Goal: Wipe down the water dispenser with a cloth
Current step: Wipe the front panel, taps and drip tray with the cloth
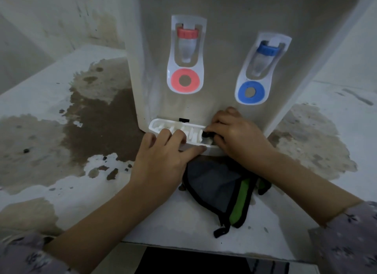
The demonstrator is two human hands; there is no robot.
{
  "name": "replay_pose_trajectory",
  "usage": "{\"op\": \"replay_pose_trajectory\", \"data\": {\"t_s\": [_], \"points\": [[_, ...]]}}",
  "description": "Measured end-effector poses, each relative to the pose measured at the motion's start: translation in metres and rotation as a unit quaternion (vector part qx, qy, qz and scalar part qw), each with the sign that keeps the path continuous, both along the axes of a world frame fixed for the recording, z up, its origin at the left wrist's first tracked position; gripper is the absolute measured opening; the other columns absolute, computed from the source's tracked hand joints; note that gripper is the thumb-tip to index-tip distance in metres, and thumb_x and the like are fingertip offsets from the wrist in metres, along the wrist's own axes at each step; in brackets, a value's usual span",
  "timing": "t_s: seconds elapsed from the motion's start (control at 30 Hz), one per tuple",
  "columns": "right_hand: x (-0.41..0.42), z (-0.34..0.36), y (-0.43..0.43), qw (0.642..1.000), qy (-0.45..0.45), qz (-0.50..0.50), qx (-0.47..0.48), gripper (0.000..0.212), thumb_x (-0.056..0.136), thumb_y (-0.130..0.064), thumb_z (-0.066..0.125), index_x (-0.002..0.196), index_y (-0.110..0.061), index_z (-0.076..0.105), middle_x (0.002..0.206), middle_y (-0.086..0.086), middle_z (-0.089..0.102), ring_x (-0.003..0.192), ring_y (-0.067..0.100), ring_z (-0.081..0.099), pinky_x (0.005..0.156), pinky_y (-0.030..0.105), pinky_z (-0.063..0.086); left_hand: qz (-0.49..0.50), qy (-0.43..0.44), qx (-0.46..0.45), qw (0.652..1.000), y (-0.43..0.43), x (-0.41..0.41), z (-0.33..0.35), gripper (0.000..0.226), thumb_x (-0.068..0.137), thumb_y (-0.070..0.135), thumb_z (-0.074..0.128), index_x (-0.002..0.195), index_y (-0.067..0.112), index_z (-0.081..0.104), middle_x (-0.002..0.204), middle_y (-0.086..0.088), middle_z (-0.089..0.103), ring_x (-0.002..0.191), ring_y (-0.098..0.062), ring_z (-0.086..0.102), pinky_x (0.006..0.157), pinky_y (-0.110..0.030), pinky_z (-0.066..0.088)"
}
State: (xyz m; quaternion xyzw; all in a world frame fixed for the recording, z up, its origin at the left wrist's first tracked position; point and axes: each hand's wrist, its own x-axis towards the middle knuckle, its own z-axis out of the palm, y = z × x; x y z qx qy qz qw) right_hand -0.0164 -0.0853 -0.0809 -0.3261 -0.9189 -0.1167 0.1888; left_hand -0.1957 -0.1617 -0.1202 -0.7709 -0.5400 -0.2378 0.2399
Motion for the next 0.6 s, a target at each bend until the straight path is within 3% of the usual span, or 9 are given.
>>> {"op": "replay_pose_trajectory", "data": {"t_s": [0.1, 0.23, 0.33, 0.4, 0.5, 0.6], "points": [[-0.006, -0.003, 0.006, 0.999, -0.044, 0.011, 0.004, 0.016, 0.06, 0.004, 0.073, 0.072, -0.006, 0.071, 0.076, 0.008, 0.061, 0.071, 0.03, 0.057, 0.055, 0.03, 0.051, -0.003, 0.003, 0.005, 1.0, 0.001, 0.001, -0.001, 0.039, 0.074, 0.018, 0.058, 0.109, 0.032, 0.066, 0.087, -0.003, 0.06, 0.074, -0.025, 0.052, 0.068, -0.034, 0.025], [-0.01, 0.001, 0.002, 0.995, -0.078, -0.048, 0.024, 0.011, 0.063, -0.006, 0.071, 0.072, -0.011, 0.072, 0.086, 0.004, 0.061, 0.081, 0.032, 0.056, 0.069, 0.034, 0.042, 0.0, 0.008, -0.002, 1.0, 0.0, 0.001, -0.001, 0.04, 0.075, 0.019, 0.053, 0.11, 0.031, 0.067, 0.087, -0.003, 0.06, 0.074, -0.025, 0.053, 0.068, -0.035, 0.027], [-0.014, -0.001, 0.001, 0.994, -0.082, -0.069, -0.027, 0.013, 0.069, -0.002, 0.067, 0.08, -0.006, 0.072, 0.096, 0.01, 0.058, 0.087, 0.035, 0.053, 0.073, 0.038, 0.04, 0.006, 0.014, -0.006, 1.0, 0.0, 0.001, -0.002, 0.04, 0.075, 0.019, 0.052, 0.11, 0.032, 0.067, 0.086, -0.003, 0.059, 0.073, -0.025, 0.053, 0.067, -0.034, 0.027], [-0.015, -0.001, 0.003, 0.994, -0.033, -0.057, -0.084, 0.016, 0.07, 0.004, 0.064, 0.081, -0.002, 0.072, 0.091, 0.015, 0.058, 0.082, 0.034, 0.055, 0.069, 0.038, 0.046, 0.004, 0.016, -0.004, 1.0, -0.001, 0.001, -0.002, 0.041, 0.074, 0.02, 0.053, 0.111, 0.032, 0.066, 0.086, -0.003, 0.059, 0.073, -0.025, 0.053, 0.067, -0.035, 0.028], [-0.011, 0.009, 0.005, 0.98, 0.066, -0.107, -0.155, 0.013, 0.078, -0.001, 0.061, 0.089, -0.005, 0.068, 0.093, 0.01, 0.058, 0.082, 0.024, 0.057, 0.072, 0.037, 0.05, 0.0, 0.014, 0.004, 1.0, -0.001, 0.001, -0.003, 0.043, 0.072, 0.017, 0.061, 0.111, 0.031, 0.067, 0.086, -0.004, 0.061, 0.073, -0.026, 0.054, 0.065, -0.035, 0.033], [-0.01, 0.013, 0.002, 0.978, 0.11, -0.126, -0.128, 0.007, 0.079, -0.009, 0.063, 0.085, -0.006, 0.061, 0.091, 0.008, 0.058, 0.079, 0.022, 0.056, 0.069, 0.038, 0.05, -0.005, 0.011, 0.01, 1.0, 0.001, 0.001, -0.004, 0.041, 0.074, 0.019, 0.054, 0.111, 0.032, 0.067, 0.085, -0.003, 0.06, 0.074, -0.024, 0.05, 0.066, -0.034, 0.028]]}}
